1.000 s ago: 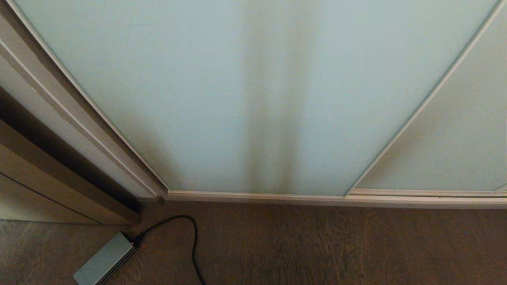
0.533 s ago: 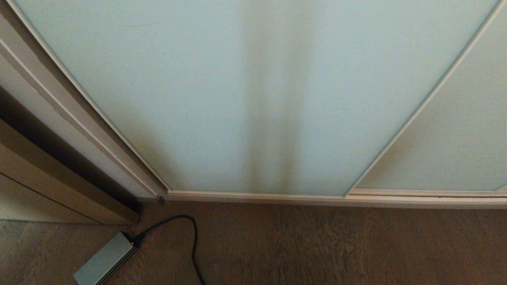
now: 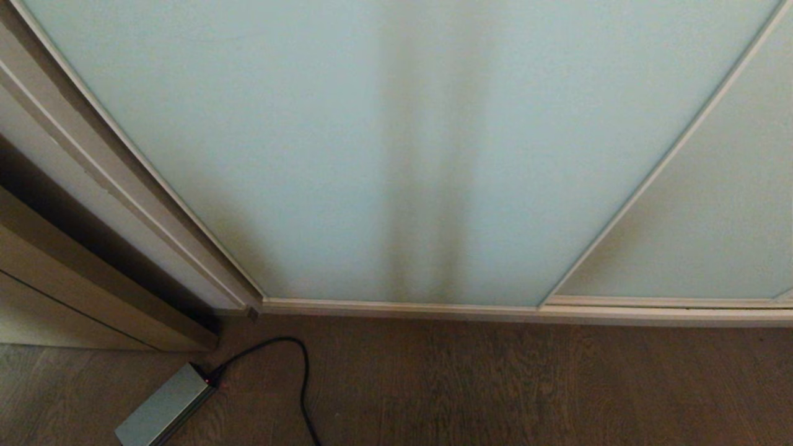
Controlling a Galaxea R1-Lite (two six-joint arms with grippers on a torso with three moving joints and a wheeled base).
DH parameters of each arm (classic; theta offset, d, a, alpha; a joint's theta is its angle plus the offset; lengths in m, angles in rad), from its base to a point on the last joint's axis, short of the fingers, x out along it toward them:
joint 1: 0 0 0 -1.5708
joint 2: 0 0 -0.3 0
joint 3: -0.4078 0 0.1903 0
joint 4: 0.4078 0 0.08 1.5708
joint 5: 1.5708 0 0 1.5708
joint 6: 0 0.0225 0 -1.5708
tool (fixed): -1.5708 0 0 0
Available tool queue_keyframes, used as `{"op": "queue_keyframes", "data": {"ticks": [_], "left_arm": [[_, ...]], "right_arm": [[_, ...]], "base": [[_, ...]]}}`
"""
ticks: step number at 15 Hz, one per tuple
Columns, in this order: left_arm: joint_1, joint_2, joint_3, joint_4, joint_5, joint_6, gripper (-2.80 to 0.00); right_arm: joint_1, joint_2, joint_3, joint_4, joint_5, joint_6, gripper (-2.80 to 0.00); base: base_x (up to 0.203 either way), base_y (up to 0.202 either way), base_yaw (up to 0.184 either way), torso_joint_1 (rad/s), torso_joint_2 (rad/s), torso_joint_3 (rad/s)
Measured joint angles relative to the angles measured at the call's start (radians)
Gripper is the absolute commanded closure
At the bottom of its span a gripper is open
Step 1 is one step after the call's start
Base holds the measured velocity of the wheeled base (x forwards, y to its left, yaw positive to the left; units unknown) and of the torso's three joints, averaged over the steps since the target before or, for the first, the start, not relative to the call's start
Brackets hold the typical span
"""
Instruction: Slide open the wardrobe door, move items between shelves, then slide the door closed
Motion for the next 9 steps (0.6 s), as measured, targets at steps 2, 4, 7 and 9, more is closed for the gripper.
{"op": "queue_keyframes", "data": {"ticks": [2, 4, 7, 9], "left_arm": [[0.0, 0.0, 0.0, 0.0, 0.0, 0.0, 0.0], [0.0, 0.0, 0.0, 0.0, 0.0, 0.0, 0.0], [0.0, 0.0, 0.0, 0.0, 0.0, 0.0, 0.0], [0.0, 0.0, 0.0, 0.0, -0.001, 0.0, 0.0]], "right_arm": [[0.0, 0.0, 0.0, 0.0, 0.0, 0.006, 0.0], [0.0, 0.0, 0.0, 0.0, -0.001, 0.006, 0.0], [0.001, 0.0, 0.0, -0.003, -0.002, 0.011, 0.0], [0.001, 0.0, 0.0, -0.003, -0.002, 0.011, 0.0]], "base": [[0.0, 0.0, 0.0, 0.0, 0.0, 0.0], [0.0, 0.0, 0.0, 0.0, 0.0, 0.0], [0.0, 0.0, 0.0, 0.0, 0.0, 0.0], [0.0, 0.0, 0.0, 0.0, 0.0, 0.0]]}}
